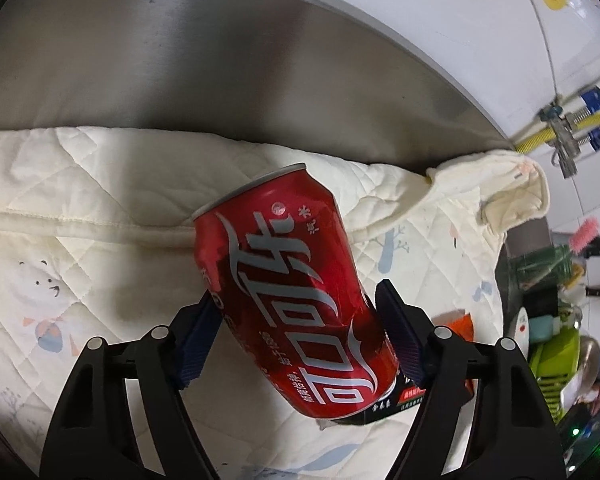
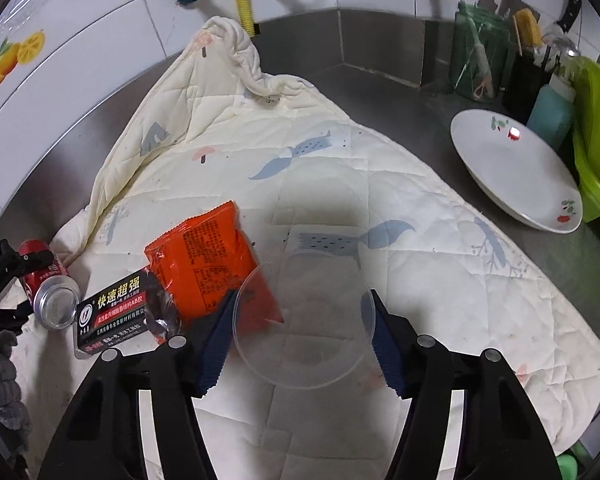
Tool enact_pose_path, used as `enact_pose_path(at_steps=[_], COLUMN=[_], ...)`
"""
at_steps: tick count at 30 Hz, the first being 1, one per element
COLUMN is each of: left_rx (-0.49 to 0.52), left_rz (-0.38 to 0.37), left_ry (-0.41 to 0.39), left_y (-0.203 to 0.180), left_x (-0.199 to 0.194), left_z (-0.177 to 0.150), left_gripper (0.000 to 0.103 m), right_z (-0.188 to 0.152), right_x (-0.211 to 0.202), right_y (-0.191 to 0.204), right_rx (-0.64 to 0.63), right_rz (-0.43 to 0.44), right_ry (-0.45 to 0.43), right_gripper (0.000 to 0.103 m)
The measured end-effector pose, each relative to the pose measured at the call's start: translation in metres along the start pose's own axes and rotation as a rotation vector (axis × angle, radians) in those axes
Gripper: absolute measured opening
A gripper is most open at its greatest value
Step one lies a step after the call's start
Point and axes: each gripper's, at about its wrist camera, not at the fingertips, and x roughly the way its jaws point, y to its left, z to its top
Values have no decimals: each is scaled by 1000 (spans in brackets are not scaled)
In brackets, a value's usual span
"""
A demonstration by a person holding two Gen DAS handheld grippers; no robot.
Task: Collect trash
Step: 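Grasp the red Coca-Cola can with the left tool while the right tool grasps the clear cup, then drop the clear cup into the green basket with the right tool while the left tool carries the red can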
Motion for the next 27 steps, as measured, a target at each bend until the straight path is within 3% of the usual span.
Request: enact_pose_path(at_steps=[3, 14, 27], left_rx=[36, 153, 311], left_rz=[-16, -70, -187], left_ry=[3, 20, 51], left_y=[-3, -10, -29], left_x=[-5, -40, -99], left_z=[-4, -38, -103], left_gripper=[68, 68, 68], right_z=[-3, -30, -113], right_x=[-6, -73, -165], right_y=[1, 3, -16], right_rx=[9, 20, 71], right_rz=[16, 59, 25], right_ry=[-8, -76, -118], right_gripper=[60, 60, 60])
